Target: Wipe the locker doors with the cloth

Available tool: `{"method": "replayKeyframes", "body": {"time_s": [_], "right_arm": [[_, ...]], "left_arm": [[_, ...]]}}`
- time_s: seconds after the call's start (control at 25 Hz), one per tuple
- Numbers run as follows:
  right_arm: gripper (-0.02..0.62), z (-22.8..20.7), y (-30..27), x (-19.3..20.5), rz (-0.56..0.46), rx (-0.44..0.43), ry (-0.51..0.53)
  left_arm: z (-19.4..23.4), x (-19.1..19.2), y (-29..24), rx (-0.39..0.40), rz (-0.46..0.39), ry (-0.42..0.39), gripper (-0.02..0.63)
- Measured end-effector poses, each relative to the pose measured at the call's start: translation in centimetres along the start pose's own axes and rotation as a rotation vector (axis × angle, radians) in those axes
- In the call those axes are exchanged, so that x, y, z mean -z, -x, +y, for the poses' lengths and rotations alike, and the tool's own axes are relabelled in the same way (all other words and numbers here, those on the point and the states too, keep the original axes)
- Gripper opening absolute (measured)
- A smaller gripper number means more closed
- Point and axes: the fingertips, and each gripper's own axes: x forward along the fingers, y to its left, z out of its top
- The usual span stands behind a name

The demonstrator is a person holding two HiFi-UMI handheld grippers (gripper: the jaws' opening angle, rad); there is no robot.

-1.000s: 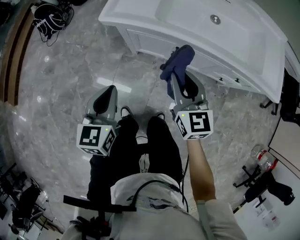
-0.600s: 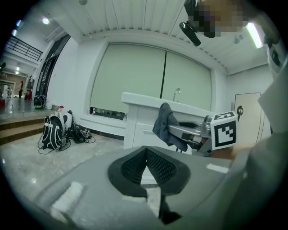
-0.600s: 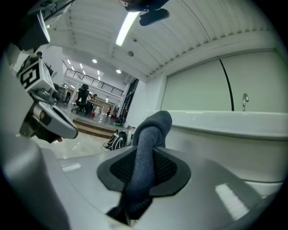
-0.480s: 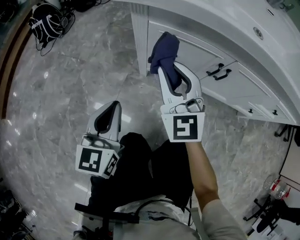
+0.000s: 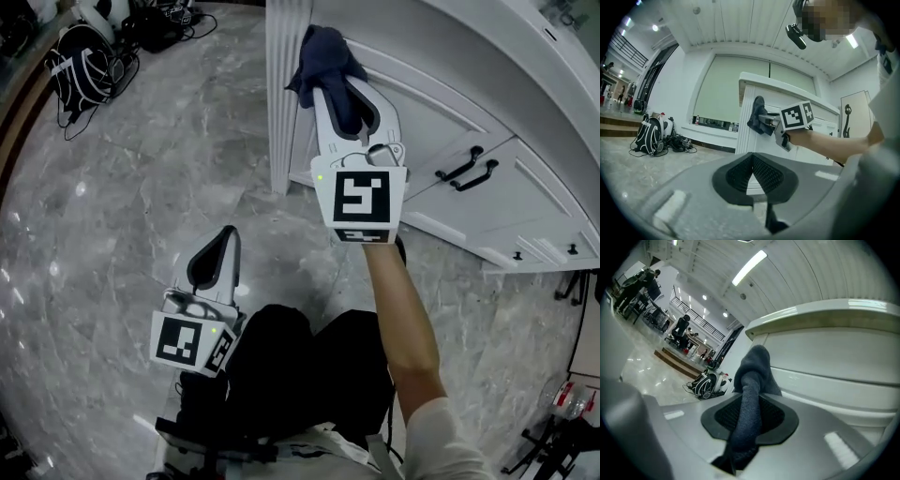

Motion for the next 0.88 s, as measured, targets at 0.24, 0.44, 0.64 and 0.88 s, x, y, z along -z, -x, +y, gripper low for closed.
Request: {"method": "replayKeyframes", "body": {"time_s": [0.24, 0.44, 0.64, 0.88], "right_arm": [[0.084, -1.3, 0.5, 0.3, 0.007, 0.047, 0.019], [0.084, -4.1, 2.7, 1.3, 0.061, 0.137, 0.048], [0.084, -6.8, 5.0, 2.6, 0.095, 0.189, 0.058], [0.084, -9.9, 7.8, 4.2, 0.126, 0.262, 0.047]], "left_arm": [[-0.1, 1.1, 0.3, 0.014, -0.014, 0.006, 0.002], [-0.3, 1.0, 0.4, 0.026, -0.023, 0.002, 0.002], [-0.7, 1.2, 0.3, 0.030, -0.024, 0.003, 0.002], [-1.5, 1.5, 0.1, 0.036, -0.022, 0.006, 0.002]]}}
